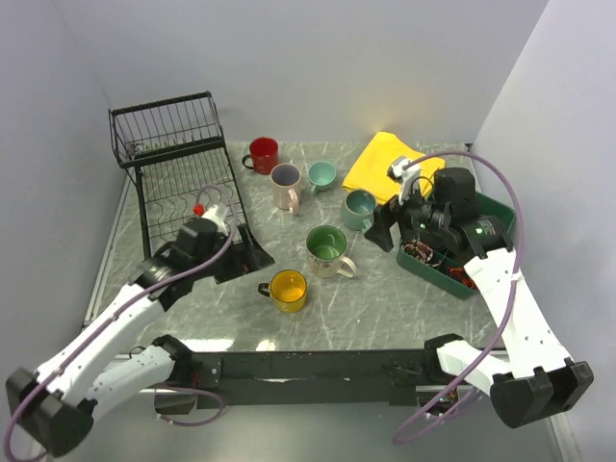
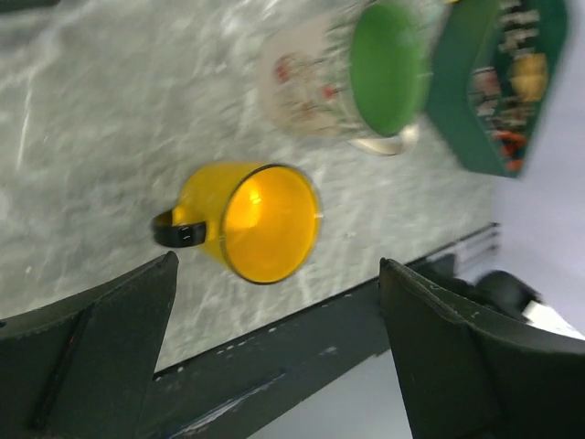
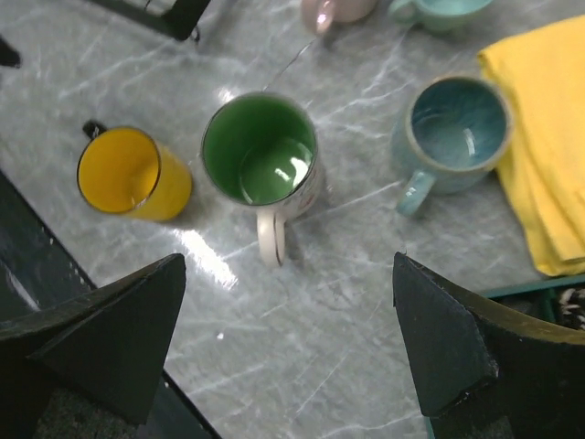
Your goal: Load the cups into the dish rack
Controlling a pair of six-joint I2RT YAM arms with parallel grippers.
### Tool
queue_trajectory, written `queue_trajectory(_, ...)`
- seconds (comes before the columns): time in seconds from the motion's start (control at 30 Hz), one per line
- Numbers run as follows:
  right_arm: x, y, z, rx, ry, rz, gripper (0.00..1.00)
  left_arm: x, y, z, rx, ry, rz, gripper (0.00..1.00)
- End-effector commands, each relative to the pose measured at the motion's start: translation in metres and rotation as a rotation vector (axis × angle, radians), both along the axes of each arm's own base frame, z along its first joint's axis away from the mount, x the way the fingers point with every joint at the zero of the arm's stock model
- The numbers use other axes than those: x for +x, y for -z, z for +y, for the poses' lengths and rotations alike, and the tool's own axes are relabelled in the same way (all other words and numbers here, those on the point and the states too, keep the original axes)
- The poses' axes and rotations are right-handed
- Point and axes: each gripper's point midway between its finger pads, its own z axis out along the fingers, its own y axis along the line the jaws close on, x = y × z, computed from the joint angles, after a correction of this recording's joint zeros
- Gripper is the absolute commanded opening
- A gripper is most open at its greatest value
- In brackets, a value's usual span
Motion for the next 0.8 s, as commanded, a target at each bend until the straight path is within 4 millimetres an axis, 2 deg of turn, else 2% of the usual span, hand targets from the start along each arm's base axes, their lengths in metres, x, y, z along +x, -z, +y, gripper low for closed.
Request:
queue_trajectory(0.0, -0.021, 0.011, 0.007, -0.003, -0.119, -0.017, 1.0, 0.011, 0.029, 0.004, 0.119, -0.126, 0.05, 0.97)
queue_trajectory(0.03, -0.025, 0.011, 0.009, 0.006, -0.135, -0.025, 1.0, 0.012, 0.037, 0.01, 0.176, -0.158, 0.061, 0.96)
queue_trajectory(0.07, -0.028, 0.018, 0.009, 0.006, -0.146, -0.018, 1.0, 0.01, 0.047, 0.005, 0.22, -0.143, 0.08, 0.97)
queue_trajectory(0.17, -0.036, 0.026, 0.012, 0.017, -0.18, -0.012, 1.0, 0.01, 0.056, -0.006, 0.3, -0.073, 0.068, 0.97)
queue_trajectory(0.27, -0.04, 0.032, 0.014, 0.02, -0.203, -0.007, 1.0, 0.008, 0.058, -0.018, 0.338, 0.019, 0.05, 0.93)
queue_trajectory(0.33, -0.048, 0.037, 0.017, 0.014, -0.268, -0.006, 1.0, 0.004, 0.057, -0.02, 0.342, 0.029, 0.04, 0.92)
queue_trajectory(0.43, -0.079, 0.046, 0.034, 0.06, -0.491, 0.013, 1.0, 0.0, 0.045, -0.008, 0.299, -0.038, 0.009, 0.93)
queue_trajectory(0.47, -0.09, 0.043, 0.041, 0.092, -0.561, 0.012, 1.0, -0.002, 0.036, -0.001, 0.267, -0.074, -0.02, 0.93)
queue_trajectory(0.5, -0.093, 0.046, 0.045, 0.088, -0.599, 0.016, 1.0, -0.005, 0.031, 0.001, 0.239, -0.091, -0.025, 0.95)
queue_trajectory(0.53, -0.106, 0.046, 0.056, 0.067, -0.699, -0.012, 1.0, -0.007, 0.027, 0.002, 0.194, -0.119, -0.023, 0.97)
queue_trajectory(0.6, -0.108, 0.049, 0.067, 0.019, -0.768, -0.042, 1.0, -0.013, 0.017, 0.006, 0.111, -0.146, -0.053, 1.0)
queue_trajectory(0.67, -0.111, 0.04, 0.087, -0.031, -0.855, -0.121, 1.0, -0.017, 0.011, 0.012, 0.045, -0.192, -0.059, 0.96)
queue_trajectory(0.7, -0.1, 0.048, 0.091, -0.097, -0.852, -0.117, 1.0, -0.016, 0.01, 0.016, 0.034, -0.219, -0.068, 0.96)
queue_trajectory(0.73, -0.094, 0.035, 0.1, -0.123, -0.875, -0.168, 1.0, -0.018, 0.009, 0.019, 0.016, -0.244, -0.059, 0.96)
queue_trajectory(0.77, -0.099, 0.035, 0.113, -0.146, -0.923, -0.174, 1.0, -0.019, 0.005, 0.023, -0.008, -0.263, -0.072, 0.96)
